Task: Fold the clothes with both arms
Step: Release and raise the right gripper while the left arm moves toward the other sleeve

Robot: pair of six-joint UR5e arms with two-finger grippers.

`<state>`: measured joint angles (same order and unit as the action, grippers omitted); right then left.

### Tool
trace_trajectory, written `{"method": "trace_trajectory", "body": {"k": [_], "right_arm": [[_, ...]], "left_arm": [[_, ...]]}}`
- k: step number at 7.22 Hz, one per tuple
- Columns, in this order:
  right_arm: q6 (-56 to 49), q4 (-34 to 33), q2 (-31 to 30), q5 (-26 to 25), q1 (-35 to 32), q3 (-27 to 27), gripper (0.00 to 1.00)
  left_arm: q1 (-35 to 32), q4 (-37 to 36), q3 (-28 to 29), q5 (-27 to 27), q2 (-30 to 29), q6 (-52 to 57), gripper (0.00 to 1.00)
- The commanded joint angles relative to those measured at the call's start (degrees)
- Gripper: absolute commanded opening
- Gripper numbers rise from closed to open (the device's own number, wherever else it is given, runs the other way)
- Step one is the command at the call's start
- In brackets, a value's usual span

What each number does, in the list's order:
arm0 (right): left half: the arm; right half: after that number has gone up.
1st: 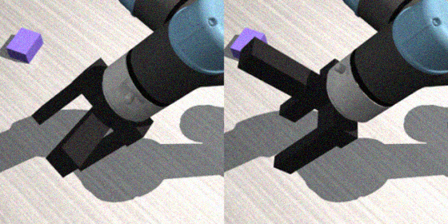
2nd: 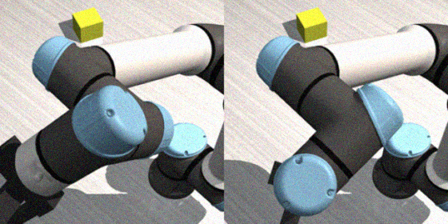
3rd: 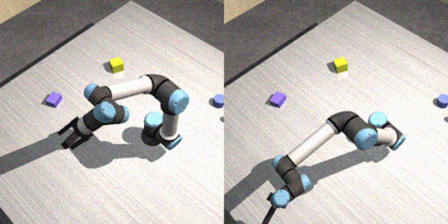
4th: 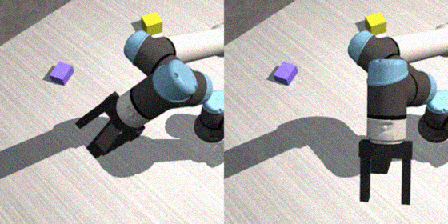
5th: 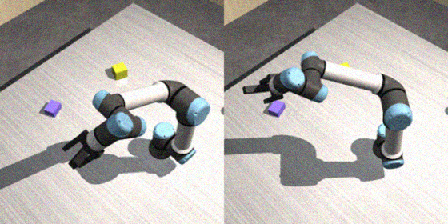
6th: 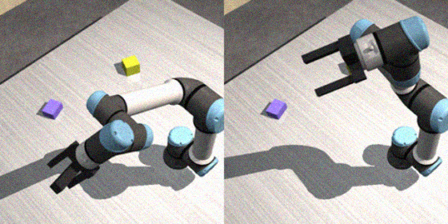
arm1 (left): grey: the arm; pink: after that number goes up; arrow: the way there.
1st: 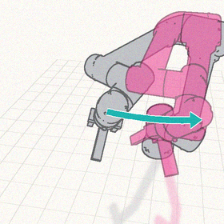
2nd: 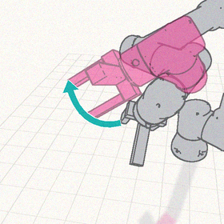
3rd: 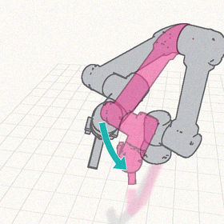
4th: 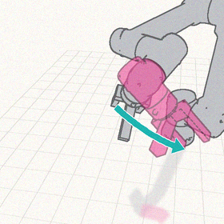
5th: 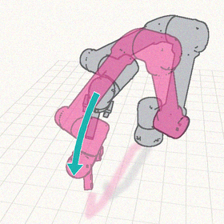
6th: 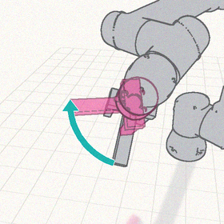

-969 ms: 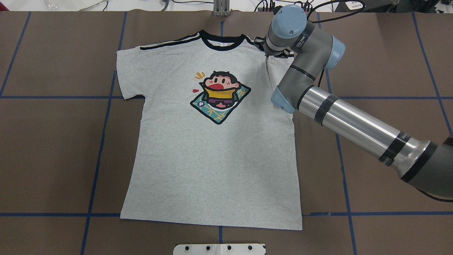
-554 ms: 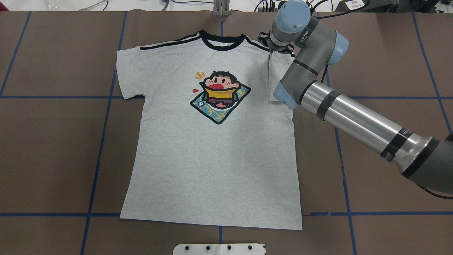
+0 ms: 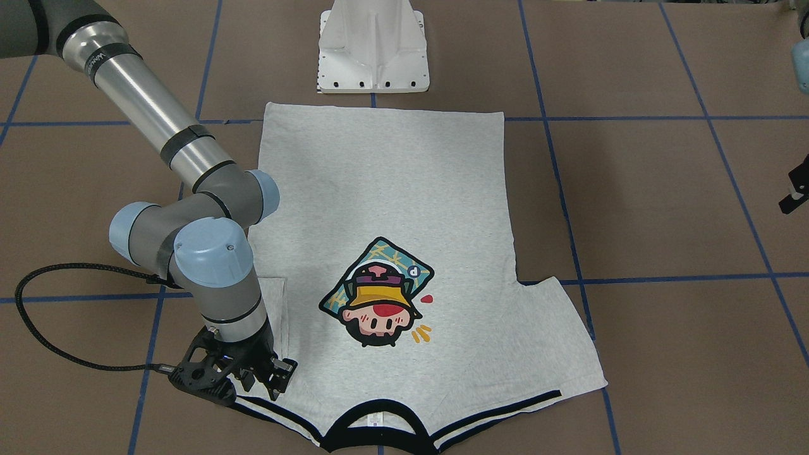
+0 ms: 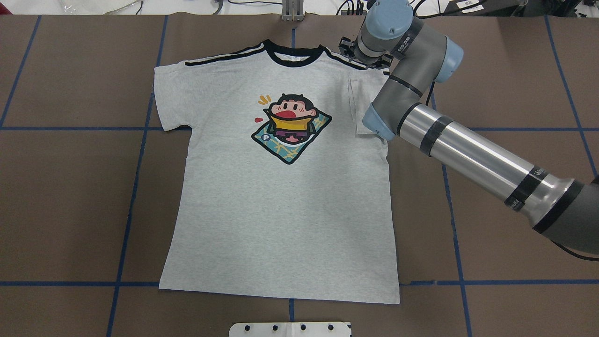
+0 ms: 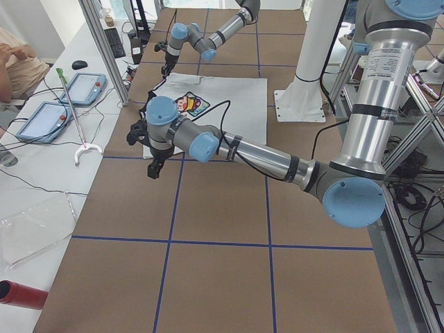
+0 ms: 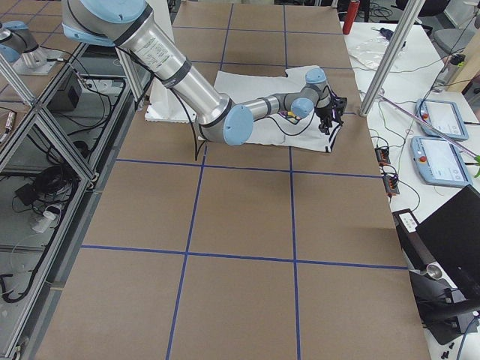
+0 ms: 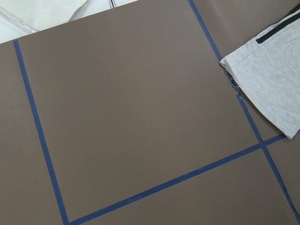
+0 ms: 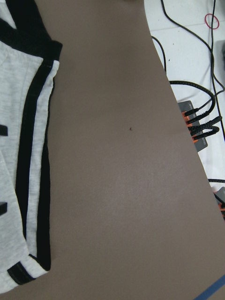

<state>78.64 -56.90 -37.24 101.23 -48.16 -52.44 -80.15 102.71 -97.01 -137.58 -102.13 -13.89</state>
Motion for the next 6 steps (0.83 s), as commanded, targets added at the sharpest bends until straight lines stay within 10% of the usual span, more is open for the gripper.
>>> {"method": "trace_trajectory", "body": {"k": [1, 6], "right_arm": [[-1.5, -0.6, -7.7, 8.5, -2.4, -11.8, 1.0], [-13.2, -0.4, -34.2, 26.8, -14.3, -36.8, 1.0]], "left_arm": [[9.2, 0.4, 0.9, 0.4, -6.6, -18.2, 0.99], [19.3, 11.8, 11.3, 6.6, -15.0, -33.0, 0.99]]}}
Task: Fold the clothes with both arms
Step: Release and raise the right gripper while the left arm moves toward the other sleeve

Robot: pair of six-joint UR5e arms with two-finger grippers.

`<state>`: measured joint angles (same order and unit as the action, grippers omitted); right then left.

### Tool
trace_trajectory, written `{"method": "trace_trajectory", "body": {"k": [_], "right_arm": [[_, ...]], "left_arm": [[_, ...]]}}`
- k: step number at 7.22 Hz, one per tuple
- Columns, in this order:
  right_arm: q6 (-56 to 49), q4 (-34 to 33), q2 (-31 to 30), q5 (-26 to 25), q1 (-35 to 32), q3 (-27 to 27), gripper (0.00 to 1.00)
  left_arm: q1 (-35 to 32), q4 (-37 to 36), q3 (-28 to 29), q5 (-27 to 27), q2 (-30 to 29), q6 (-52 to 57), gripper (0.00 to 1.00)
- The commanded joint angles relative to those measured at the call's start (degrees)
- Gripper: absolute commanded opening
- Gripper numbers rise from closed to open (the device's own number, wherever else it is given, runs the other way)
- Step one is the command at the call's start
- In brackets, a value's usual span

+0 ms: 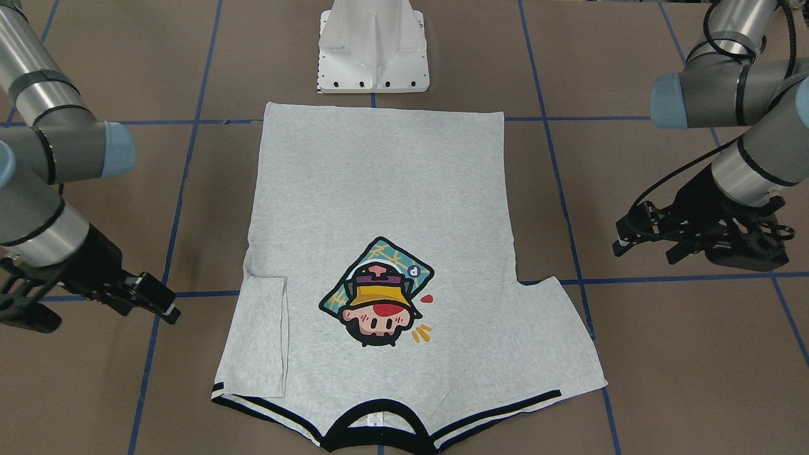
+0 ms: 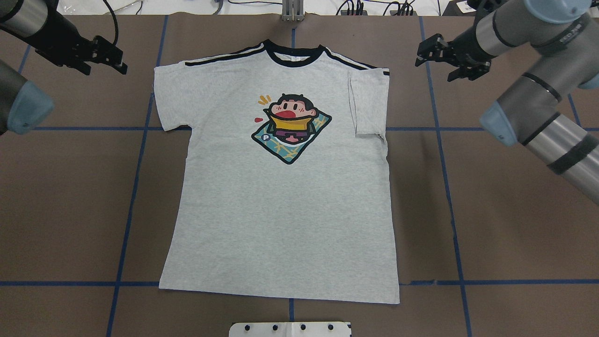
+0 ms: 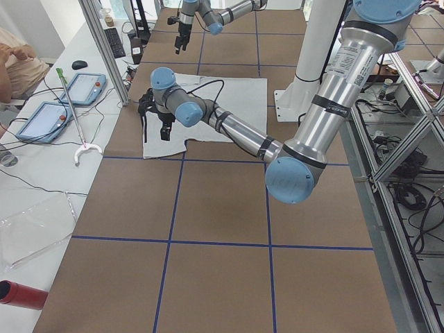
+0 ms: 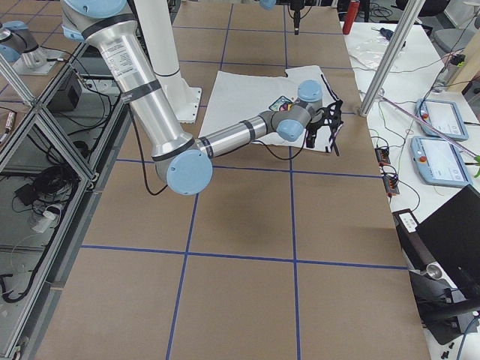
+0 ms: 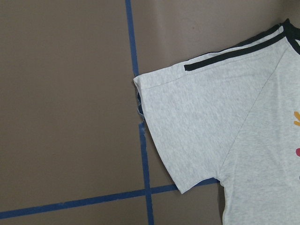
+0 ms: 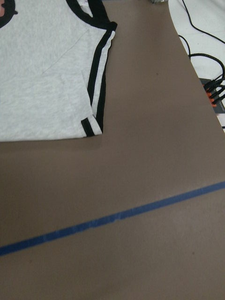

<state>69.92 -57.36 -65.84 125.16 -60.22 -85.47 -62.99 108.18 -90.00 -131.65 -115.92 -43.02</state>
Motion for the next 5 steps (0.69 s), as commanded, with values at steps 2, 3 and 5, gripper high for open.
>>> {"method": "trace_trajectory", "body": {"k": [2, 3, 5], "right_arm": [[-7.0, 0.5, -9.0, 7.7, -5.3, -5.4, 1.0], [-7.2, 0.8, -10.3, 7.0, -5.0, -6.5, 1.0], [-7.2, 0.8, -12.6, 6.9, -5.1, -10.1, 1.0]], "left_arm": [[3.3, 17.3, 22.6, 3.0, -9.2, -7.1, 0.99], [3.5, 21.0, 27.1, 7.5, -10.5, -10.6, 0.87], [4.7, 28.9, 38.6, 11.6, -14.8, -12.3, 0.81]]}}
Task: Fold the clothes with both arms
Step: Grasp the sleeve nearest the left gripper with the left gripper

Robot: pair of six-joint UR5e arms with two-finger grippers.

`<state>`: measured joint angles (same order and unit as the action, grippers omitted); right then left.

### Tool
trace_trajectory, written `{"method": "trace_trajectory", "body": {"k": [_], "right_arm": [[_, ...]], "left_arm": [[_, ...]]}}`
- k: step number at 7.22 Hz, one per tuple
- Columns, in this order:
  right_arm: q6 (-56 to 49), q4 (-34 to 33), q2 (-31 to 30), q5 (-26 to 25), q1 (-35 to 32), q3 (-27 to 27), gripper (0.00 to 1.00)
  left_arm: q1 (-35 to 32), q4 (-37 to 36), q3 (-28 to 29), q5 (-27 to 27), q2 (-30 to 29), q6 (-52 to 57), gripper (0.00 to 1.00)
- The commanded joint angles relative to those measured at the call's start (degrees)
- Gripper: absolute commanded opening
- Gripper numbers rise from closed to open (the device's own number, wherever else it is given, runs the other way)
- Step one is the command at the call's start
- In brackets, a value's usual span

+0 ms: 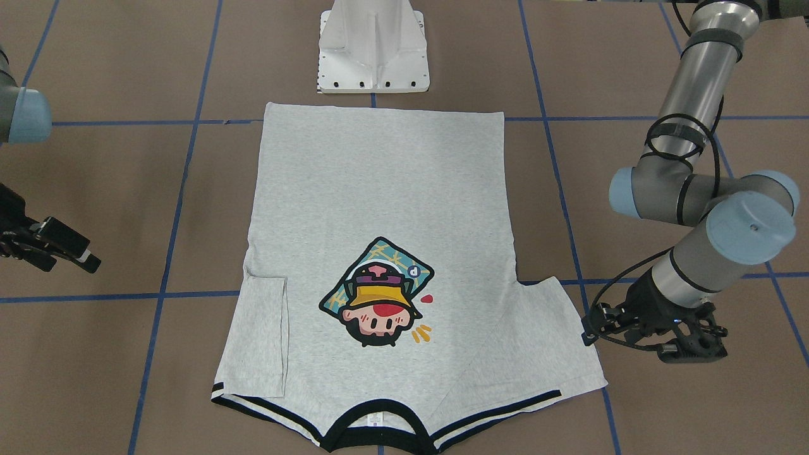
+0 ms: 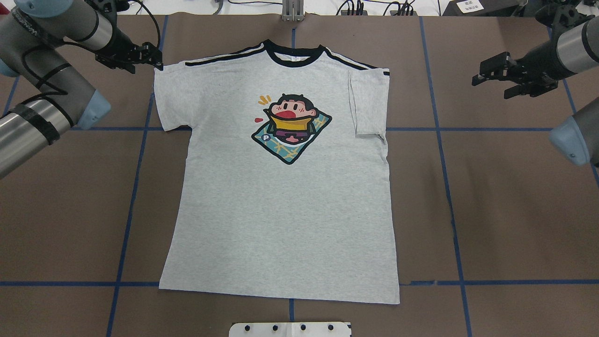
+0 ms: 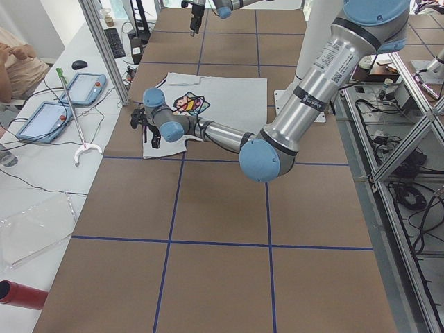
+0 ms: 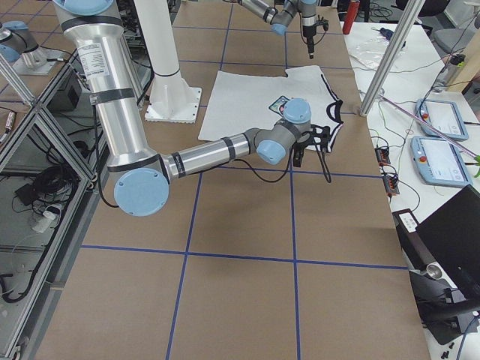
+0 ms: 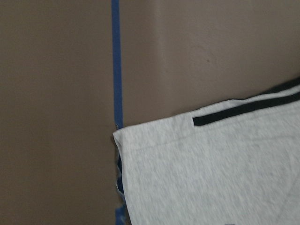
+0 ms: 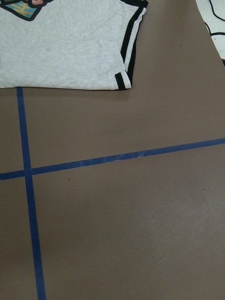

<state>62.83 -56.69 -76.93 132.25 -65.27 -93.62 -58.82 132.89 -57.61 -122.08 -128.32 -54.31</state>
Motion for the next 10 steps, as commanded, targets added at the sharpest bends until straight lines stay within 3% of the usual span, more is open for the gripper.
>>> {"method": "trace_trajectory", "body": {"k": [1, 2, 3, 5, 7, 9, 10], "right_arm": [[0.0, 0.1, -1.7, -0.3, -0.1, -3.0, 1.0], [0.0, 0.1, -2.8, -0.4, 0.0, -3.8, 1.0], [0.0, 0.1, -3.0, -0.8, 0.0, -4.0, 1.0], [0.0, 0.1, -3.5, -1.2, -0.1, -4.9, 1.0], [0.0, 0.1, -3.8, -1.2, -0.1, -5.4, 1.0], [0.0, 0.0, -3.7, -1.2, 0.0, -5.4, 1.0], [0.0, 0.0, -3.7, -1.2, 0.0, -5.4, 1.0]], "left_arm": [[0.6, 6.1, 9.0, 2.0, -3.7, -1.1, 0.78], [1.2, 9.0, 13.7, 3.0, -5.7, -1.1, 0.72], [1.4, 10.5, 15.1, 3.9, -5.9, -1.1, 0.6], [1.5, 10.7, 16.9, 4.0, -7.0, -0.9, 0.48], [1.8, 11.6, 18.1, 4.3, -7.1, -0.9, 0.45], [1.7, 11.6, 18.1, 4.4, -7.1, -0.9, 0.0], [1.6, 11.6, 18.1, 4.3, -7.0, -0.6, 0.0]]}}
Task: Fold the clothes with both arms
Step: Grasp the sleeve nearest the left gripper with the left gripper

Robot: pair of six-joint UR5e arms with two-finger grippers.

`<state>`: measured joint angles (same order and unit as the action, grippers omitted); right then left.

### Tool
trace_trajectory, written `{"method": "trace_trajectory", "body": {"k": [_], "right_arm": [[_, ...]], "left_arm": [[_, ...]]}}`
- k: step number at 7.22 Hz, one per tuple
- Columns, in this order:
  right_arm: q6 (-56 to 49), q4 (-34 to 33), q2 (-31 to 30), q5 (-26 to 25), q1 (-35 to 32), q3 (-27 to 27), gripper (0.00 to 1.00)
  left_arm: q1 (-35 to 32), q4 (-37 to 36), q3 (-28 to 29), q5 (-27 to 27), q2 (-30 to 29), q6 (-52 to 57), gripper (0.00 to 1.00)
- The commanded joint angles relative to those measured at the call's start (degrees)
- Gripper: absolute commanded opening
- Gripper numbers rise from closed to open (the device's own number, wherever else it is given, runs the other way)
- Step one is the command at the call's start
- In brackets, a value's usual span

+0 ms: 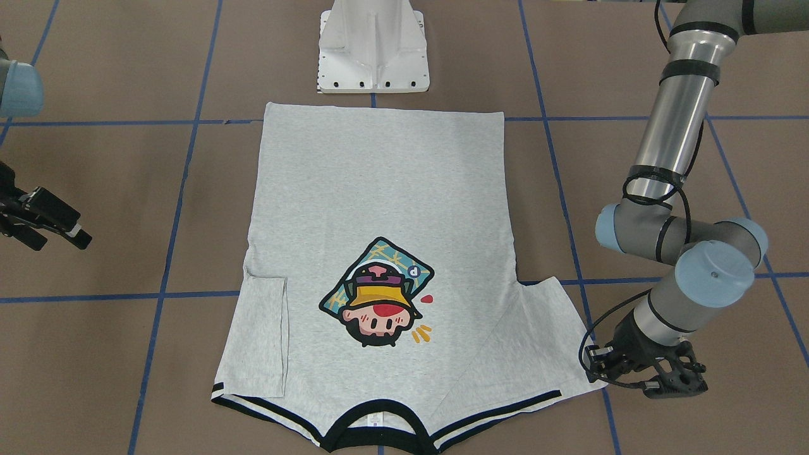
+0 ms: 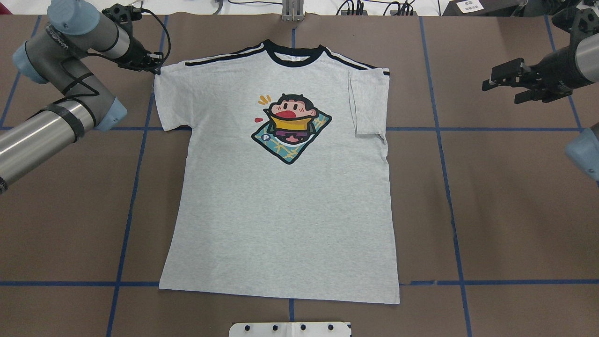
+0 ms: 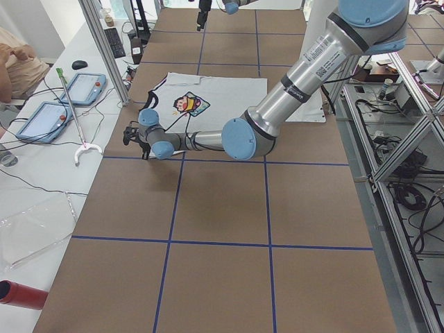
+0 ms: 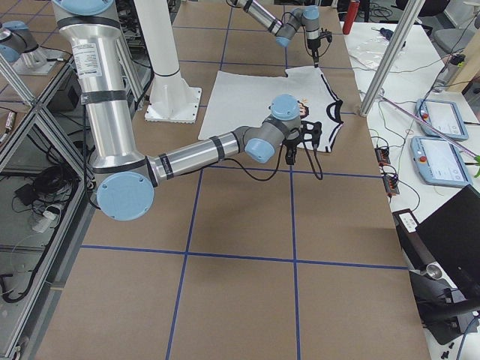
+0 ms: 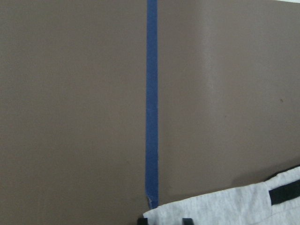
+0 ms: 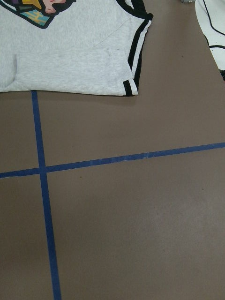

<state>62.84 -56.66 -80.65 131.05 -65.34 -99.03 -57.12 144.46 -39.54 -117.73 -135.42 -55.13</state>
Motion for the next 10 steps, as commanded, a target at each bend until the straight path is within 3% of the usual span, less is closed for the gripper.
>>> {"method": "trace_trajectory", "body": {"k": [1, 3, 4, 5, 6, 7, 10], "right_arm": [[0.0, 0.0, 0.0, 0.0, 0.0, 0.0, 1.0], [0.0, 0.0, 0.1, 0.0, -0.5, -0.2, 1.0], [0.0, 0.0, 0.1, 0.0, -0.8, -0.1, 1.0], [0.0, 0.0, -0.3, 0.0, -0.8, 0.1, 1.0], [0.0, 0.0, -1.1, -0.2, -0.8, 0.0, 1.0], [-0.1, 0.1, -2.1, -0.2, -1.1, -0.2, 1.0], [-0.4, 0.0, -2.3, -0.3, -1.0, -0.1, 1.0]], "left_arm": [[-0.8, 0.0, -1.6, -0.7, 0.1, 0.2, 0.0], [-1.4, -6.0, -15.2, -3.5, 2.5, -1.1, 0.0], [0.5, -7.5, -18.5, -3.1, 2.3, -6.9, 0.0], [3.6, -7.6, -18.5, -1.8, 1.0, -10.2, 0.0], [7.2, -8.4, -16.1, 4.5, -2.7, -14.7, 0.0], [8.2, -8.2, -9.7, 9.1, -8.4, -15.3, 0.0], [8.3, -4.3, -4.7, 10.2, -9.6, -15.2, 0.0]]}}
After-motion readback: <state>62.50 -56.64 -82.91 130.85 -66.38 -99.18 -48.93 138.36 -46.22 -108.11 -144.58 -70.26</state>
